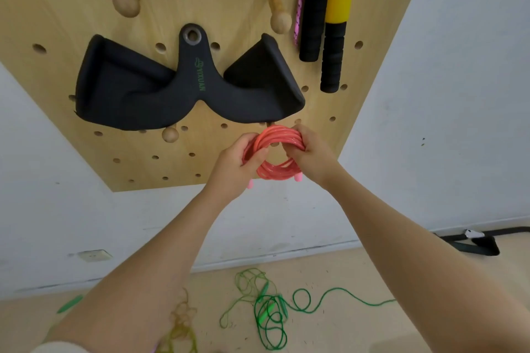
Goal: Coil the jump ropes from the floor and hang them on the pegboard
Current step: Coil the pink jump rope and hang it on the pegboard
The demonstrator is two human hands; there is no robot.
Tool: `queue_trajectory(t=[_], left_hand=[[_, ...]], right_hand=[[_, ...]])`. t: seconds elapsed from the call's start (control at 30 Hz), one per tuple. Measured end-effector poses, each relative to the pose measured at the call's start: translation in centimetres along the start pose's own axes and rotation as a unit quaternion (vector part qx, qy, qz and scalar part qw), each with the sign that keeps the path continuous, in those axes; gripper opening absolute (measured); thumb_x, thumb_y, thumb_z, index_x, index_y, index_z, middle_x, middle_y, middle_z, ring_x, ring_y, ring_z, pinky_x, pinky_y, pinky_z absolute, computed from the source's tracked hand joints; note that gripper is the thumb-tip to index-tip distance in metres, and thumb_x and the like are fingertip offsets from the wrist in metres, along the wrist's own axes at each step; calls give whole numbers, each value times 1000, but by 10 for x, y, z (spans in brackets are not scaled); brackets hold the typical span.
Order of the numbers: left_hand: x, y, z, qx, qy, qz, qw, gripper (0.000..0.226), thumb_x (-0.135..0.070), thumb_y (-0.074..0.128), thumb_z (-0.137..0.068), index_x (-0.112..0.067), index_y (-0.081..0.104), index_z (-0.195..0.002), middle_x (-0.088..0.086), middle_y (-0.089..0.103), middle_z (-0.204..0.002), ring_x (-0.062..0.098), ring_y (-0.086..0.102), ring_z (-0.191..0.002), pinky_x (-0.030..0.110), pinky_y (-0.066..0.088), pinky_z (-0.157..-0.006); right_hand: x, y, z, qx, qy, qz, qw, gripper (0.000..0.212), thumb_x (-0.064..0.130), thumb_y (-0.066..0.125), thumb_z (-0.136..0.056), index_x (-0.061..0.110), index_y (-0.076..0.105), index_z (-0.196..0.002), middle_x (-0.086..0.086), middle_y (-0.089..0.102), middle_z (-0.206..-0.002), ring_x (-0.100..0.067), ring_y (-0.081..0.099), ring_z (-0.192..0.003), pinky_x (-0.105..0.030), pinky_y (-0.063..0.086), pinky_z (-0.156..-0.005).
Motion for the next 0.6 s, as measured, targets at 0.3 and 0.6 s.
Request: queue_trajectory(t=[0.3, 0.6], left_hand=[[-77, -16, 0, -53, 101, 71, 991, 18, -25, 47, -95, -28, 53, -112, -15, 60, -89, 1, 58, -82, 19, 48, -75], [-43, -105, 44, -110, 33, 60, 992, 22, -23, 47, -96, -40, 49, -110, -18, 59, -106, -6, 58, -95, 18, 43, -84]], right_hand=[[71, -52, 17, 40, -103, -152, 982, 17, 31, 52, -83, 14, 56, -82, 0, 54, -59, -18, 52, -58, -36, 48, -62], [138, 28, 10, 160, -166, 13, 973, 25, 34, 51, -94, 11, 52, -103, 3, 58, -82, -14, 57, -76, -36, 50, -78]])
Point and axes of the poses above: each hand's wrist, its own z-axis away from the middle knuckle, its own y-axis out of the palm, x = y × z, the point moved 8 cm from there along -z, towards the middle knuckle
